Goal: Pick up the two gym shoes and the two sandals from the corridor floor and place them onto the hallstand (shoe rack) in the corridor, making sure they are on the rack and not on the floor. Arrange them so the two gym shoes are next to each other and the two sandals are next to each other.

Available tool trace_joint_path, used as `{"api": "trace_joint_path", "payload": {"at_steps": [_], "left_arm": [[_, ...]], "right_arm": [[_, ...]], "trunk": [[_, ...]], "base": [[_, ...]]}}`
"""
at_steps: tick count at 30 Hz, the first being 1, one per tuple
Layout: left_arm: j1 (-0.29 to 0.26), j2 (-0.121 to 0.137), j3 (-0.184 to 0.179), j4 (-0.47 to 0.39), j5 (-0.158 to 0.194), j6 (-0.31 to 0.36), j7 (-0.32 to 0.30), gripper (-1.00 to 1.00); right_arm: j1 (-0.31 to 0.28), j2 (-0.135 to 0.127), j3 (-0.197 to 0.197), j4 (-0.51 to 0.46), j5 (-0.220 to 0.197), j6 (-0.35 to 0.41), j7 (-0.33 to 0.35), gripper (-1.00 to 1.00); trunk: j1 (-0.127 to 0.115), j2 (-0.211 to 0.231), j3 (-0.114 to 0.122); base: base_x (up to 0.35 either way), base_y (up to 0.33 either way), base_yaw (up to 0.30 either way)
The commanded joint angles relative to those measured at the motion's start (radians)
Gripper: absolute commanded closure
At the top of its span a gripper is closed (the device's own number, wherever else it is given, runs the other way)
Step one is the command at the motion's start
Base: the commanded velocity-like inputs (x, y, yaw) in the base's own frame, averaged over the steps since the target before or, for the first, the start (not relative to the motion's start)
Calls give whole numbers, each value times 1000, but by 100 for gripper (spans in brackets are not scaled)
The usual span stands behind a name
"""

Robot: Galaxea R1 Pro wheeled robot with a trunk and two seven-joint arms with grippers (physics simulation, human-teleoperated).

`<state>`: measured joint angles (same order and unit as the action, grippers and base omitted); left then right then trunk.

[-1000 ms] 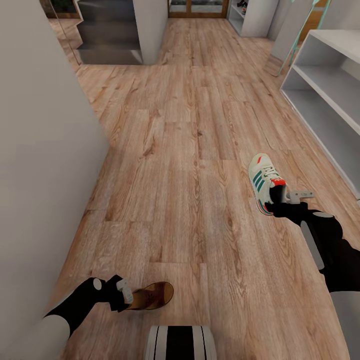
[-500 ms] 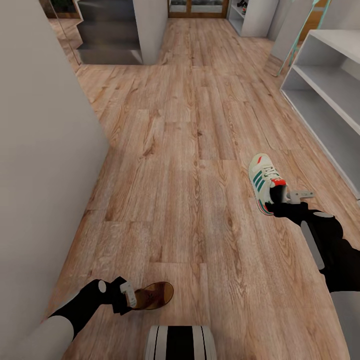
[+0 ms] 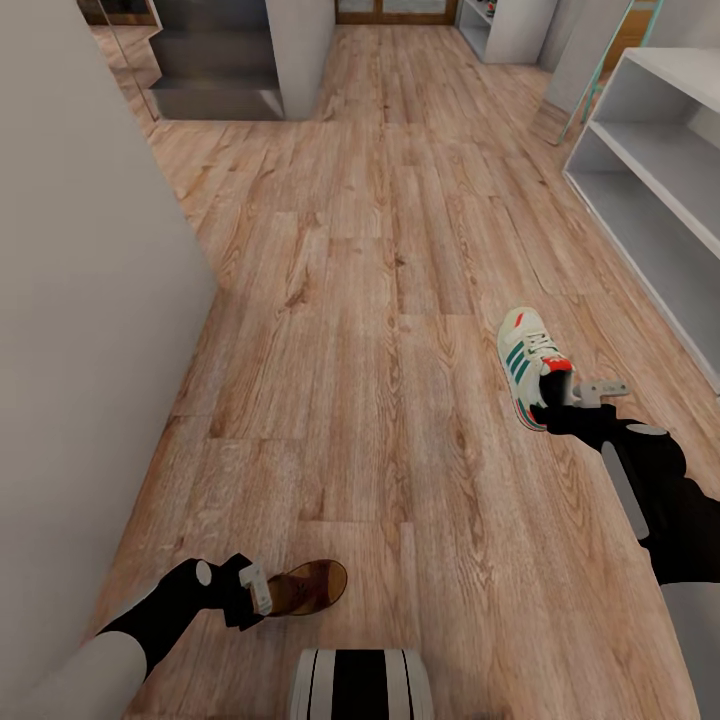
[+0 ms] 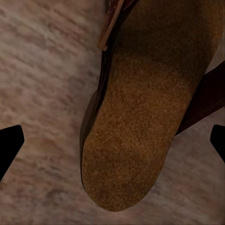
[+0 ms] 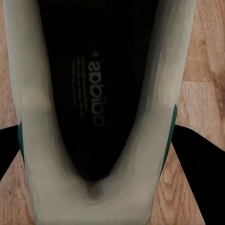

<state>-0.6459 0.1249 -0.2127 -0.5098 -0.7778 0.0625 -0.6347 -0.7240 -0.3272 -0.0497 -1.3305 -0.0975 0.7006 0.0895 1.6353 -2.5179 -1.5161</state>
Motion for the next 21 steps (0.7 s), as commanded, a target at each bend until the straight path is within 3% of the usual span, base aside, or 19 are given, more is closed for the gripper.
{"api": "trace_joint_path", "payload": {"at_steps": [1, 5, 17, 21], "left_arm": [[0, 1, -4, -2, 0, 7, -3, -100], [0, 3, -4, -1, 0, 7, -3, -100], [0, 10, -4, -1, 0, 7, -3, -100], [0, 10, -4, -1, 0, 7, -3, -100]], "right_arm": [[-1, 0, -1, -1, -8, 5, -1, 100], [0, -1, -1, -1, -8, 5, -1, 100], [0, 0, -6, -1, -8, 5, -1, 100], [0, -1, -7, -1, -8, 5, -1, 100]], "trunk": [[0, 0, -5], [2, -1, -20], [2, -1, -20], [4, -2, -35]], "base": [[0, 0, 0], [0, 0, 0], [0, 0, 0], [0, 0, 0]]}}
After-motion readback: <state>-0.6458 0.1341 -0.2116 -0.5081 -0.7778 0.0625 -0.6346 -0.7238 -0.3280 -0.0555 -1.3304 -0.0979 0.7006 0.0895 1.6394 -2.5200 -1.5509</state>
